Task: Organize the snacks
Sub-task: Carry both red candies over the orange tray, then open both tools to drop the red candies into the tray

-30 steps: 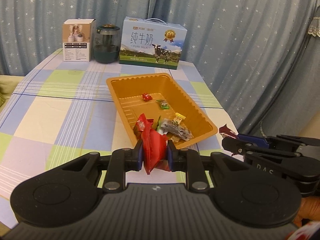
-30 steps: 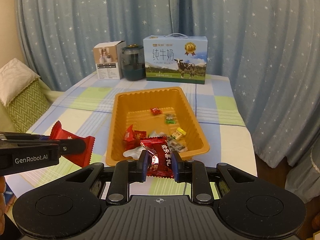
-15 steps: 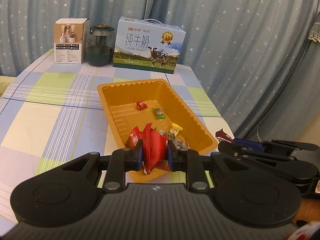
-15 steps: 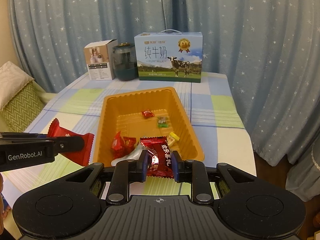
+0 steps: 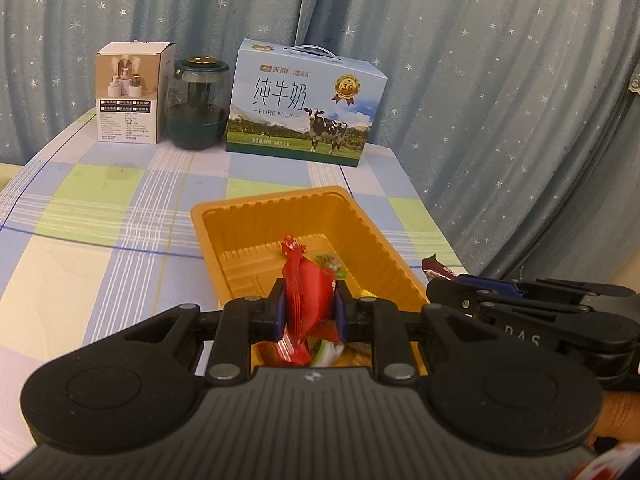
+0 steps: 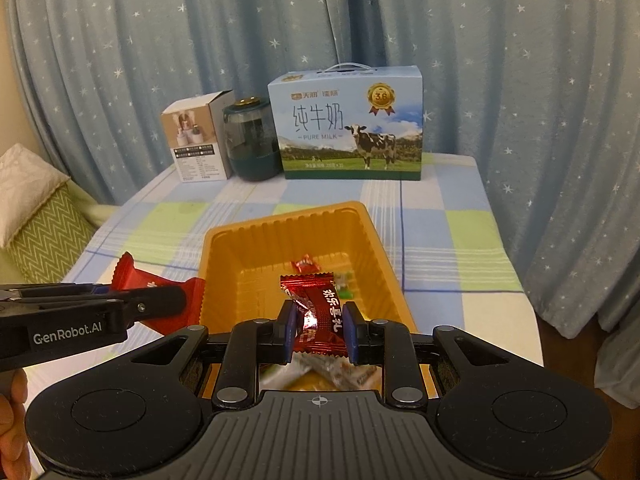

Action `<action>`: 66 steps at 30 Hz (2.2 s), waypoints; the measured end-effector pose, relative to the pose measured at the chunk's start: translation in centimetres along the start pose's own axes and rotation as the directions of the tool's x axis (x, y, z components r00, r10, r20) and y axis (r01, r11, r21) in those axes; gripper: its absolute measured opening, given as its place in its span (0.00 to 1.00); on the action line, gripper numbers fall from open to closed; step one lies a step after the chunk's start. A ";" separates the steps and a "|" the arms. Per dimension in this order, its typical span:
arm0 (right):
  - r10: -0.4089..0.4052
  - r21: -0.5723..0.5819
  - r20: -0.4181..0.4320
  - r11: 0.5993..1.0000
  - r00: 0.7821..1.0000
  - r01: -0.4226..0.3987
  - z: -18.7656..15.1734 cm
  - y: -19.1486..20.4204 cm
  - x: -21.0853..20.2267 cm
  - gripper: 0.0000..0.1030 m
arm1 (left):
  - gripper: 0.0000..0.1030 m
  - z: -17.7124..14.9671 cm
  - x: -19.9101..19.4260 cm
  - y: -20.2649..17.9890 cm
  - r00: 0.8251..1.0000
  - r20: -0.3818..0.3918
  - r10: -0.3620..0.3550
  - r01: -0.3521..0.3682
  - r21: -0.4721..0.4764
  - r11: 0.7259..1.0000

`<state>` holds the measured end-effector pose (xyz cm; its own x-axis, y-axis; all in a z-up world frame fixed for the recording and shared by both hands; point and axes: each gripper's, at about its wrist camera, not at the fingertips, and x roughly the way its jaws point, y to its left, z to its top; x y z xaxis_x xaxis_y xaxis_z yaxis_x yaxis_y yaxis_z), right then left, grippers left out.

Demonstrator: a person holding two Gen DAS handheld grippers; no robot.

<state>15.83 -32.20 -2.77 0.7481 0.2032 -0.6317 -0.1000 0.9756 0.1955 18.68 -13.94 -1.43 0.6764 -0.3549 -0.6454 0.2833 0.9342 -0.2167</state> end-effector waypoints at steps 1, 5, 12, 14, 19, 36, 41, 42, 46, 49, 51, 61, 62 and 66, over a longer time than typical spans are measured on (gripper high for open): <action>0.001 0.000 -0.002 1.000 1.000 -0.001 0.2 -0.1 0.4 0.24 | 0.20 0.2 0.3 0.1 1.000 0.001 0.001 -0.001 0.001 1.000; 0.003 0.013 -0.008 1.000 1.000 -0.003 0.9 -0.3 1.7 0.24 | 0.20 1.1 1.6 0.3 1.000 0.003 0.004 -0.004 0.006 1.000; 0.007 0.030 -0.016 1.000 1.000 -0.006 1.2 -0.7 3.2 0.24 | 0.20 1.8 3.6 0.6 1.000 -0.011 0.010 -0.010 0.013 1.000; 0.006 0.032 -0.016 0.999 1.000 -0.005 1.3 -0.8 3.4 0.24 | 0.20 1.9 4.1 0.7 1.000 -0.017 0.014 -0.013 0.014 1.000; 0.002 0.040 -0.015 0.999 1.000 -0.001 1.4 -1.1 3.4 0.24 | 0.30 2.1 5.0 1.0 1.000 -0.020 0.016 -0.016 -0.007 1.000; 0.027 0.034 -0.002 0.999 1.000 -0.027 1.6 0.1 2.1 0.24 | 0.40 0.8 2.2 1.6 0.998 -0.027 0.064 -0.063 0.023 0.998; 0.030 0.026 0.003 0.999 1.000 -0.030 1.8 0.5 1.9 0.24 | 0.42 0.3 1.7 1.7 0.997 -0.033 0.068 -0.067 0.028 0.997; 0.030 0.024 0.004 0.999 1.000 -0.031 1.9 0.6 1.9 0.24 | 0.42 0.3 1.7 1.7 0.997 -0.034 0.069 -0.068 0.025 0.997; 0.033 0.020 0.005 0.999 0.999 -0.033 2.1 0.9 1.9 0.24 | 0.43 0.1 1.6 1.9 0.997 -0.040 0.070 -0.069 0.023 0.997; 0.035 0.019 0.004 0.999 0.999 -0.035 2.2 1.0 2.2 0.24 | 0.45 0.0 1.6 2.1 0.997 -0.040 0.073 -0.072 0.022 0.997; 0.036 0.015 0.002 0.999 0.999 -0.036 2.3 1.1 2.3 0.24 | 0.46 0.0 1.6 2.2 0.997 -0.040 0.073 -0.073 0.021 0.997; 0.035 0.011 -0.011 0.999 0.999 -0.035 2.5 1.3 3.9 0.24 | 0.56 -0.1 1.7 4.0 0.995 -0.035 0.097 -0.097 0.001 0.995; 0.037 0.012 -0.012 0.999 0.999 -0.037 2.6 1.3 4.1 0.24 | 0.57 -0.1 1.7 4.2 0.995 -0.035 0.098 -0.098 -0.001 0.995; 0.038 0.017 -0.009 0.999 0.999 -0.038 2.9 1.3 4.8 0.24 | 0.58 -0.2 1.6 4.6 0.994 -0.034 0.103 -0.103 -0.007 0.995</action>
<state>21.22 -30.19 -3.39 0.7379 0.2409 -0.6305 -0.1172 0.9657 0.2318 20.96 -10.19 -3.58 0.6785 -0.2557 -0.6886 0.2071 0.9660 -0.1546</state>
